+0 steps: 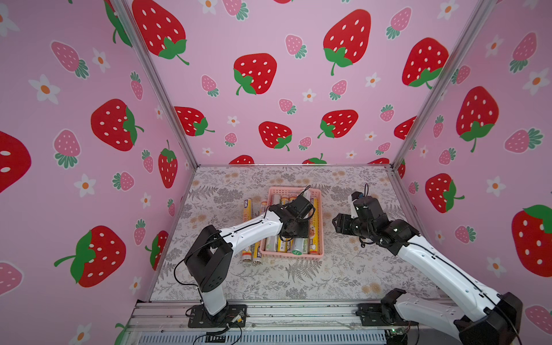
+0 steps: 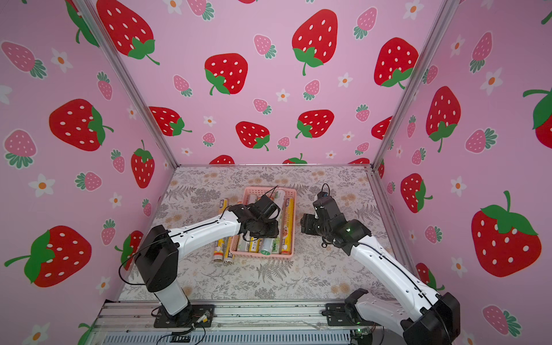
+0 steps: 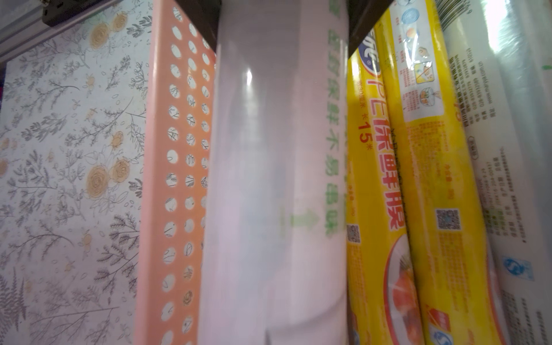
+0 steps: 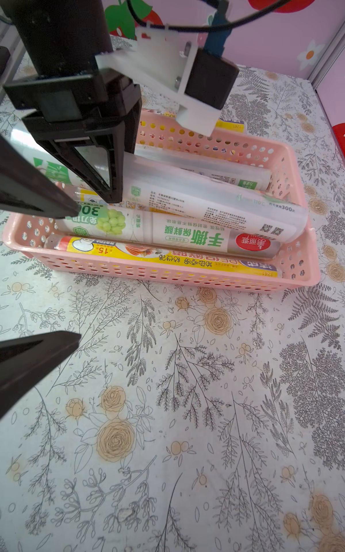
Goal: Put the plastic wrap into the basket
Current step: Place the plastic wrap in the basket.
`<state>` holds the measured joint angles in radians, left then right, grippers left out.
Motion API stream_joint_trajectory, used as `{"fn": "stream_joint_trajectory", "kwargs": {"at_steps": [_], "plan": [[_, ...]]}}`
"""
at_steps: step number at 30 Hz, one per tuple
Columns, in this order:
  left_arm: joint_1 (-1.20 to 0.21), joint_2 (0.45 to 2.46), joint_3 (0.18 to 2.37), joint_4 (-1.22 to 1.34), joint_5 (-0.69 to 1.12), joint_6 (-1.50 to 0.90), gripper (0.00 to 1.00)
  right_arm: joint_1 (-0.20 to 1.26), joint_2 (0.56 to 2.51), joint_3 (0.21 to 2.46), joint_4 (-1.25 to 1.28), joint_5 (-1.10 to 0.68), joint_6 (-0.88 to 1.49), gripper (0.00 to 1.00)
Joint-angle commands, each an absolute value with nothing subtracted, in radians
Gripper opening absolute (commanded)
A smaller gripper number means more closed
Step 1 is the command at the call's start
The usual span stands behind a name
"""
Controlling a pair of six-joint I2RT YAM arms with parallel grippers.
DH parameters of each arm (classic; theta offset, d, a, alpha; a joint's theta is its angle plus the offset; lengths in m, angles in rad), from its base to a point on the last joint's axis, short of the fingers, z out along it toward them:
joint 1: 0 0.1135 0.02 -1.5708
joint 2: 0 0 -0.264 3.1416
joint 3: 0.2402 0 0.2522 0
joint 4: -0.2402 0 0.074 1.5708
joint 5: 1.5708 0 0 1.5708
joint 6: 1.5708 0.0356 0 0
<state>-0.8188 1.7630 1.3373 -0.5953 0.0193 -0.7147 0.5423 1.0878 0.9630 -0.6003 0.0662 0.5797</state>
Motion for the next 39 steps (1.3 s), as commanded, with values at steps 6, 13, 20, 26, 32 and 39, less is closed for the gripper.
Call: {"fn": "stream_joint_trajectory", "kwargs": {"at_steps": [6,13,20,26,32,39], "plan": [[-0.841,1.82,1.406,-0.526,0.005,-0.738,0.44,0.538,1.065,0.956,-0.606,0.06,0.58,0.65],[-0.847,1.863,1.421,-0.499,0.004,-0.749,0.48,0.537,1.067,0.953,-0.601,0.05,0.583,0.65],[-0.856,1.875,1.429,-0.485,0.028,-0.762,0.58,0.538,1.071,0.95,-0.598,0.041,0.584,0.65],[-0.872,1.848,1.455,-0.505,0.063,-0.752,0.7,0.538,1.096,0.953,-0.58,0.031,0.584,0.68],[-0.875,1.785,1.432,-0.547,0.012,-0.74,0.76,0.538,1.114,0.972,-0.571,0.029,0.584,0.68],[-0.86,1.607,1.385,-0.71,-0.173,-0.689,0.77,0.538,1.115,0.979,-0.56,0.009,0.565,0.7]]}}
